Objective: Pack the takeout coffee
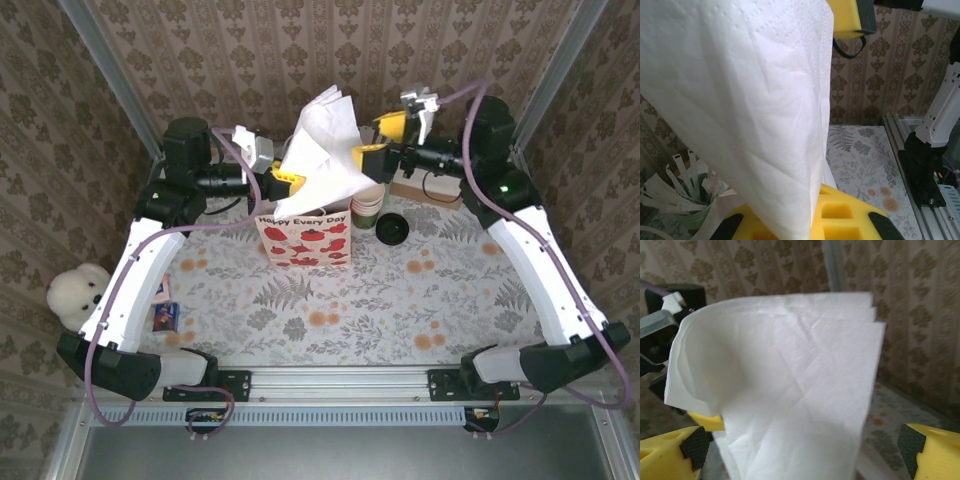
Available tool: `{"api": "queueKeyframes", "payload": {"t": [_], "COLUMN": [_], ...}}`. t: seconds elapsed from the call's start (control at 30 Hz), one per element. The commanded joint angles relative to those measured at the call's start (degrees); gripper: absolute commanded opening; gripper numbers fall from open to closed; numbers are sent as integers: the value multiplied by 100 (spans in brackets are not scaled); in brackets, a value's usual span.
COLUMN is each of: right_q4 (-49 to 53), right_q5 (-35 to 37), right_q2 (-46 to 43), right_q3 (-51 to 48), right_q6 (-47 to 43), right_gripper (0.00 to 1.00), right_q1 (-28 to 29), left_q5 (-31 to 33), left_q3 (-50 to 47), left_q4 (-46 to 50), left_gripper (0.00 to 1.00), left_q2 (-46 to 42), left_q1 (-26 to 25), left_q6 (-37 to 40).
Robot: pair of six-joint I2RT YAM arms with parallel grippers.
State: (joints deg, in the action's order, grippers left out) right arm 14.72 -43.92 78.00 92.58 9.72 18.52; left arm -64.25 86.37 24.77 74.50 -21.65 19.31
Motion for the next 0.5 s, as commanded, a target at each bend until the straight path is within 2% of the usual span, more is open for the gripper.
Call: {"api": "queueKeyframes", "payload": {"t": [0.0,0.17,0.3,0.4,0.47], "right_q4": [16,-228,186,-441,-365], "right_q5": [-710,-1154,-1190,-1817,-2000], "right_q2": [421,884,1189,1188,1113], "right_q3": [332,546,940,814,821], "right_q6": [301,579,244,586,389], "right_gripper": [100,100,100,100,100], "right_q1": [123,208,384,434,543], "left_q5": [-337,-522,-668,-384,-44], "left_q3": [10,20,-9,-13,-22], "left_q4": [-135,-97,-69,-47,-56], "left_gripper": [0,0,0,0,0], "left_q2": [-148,-137,-137,-131,-100], "left_q1": [42,45,63,65,80], "left_q6": [-51,4,98,62,-30]}}
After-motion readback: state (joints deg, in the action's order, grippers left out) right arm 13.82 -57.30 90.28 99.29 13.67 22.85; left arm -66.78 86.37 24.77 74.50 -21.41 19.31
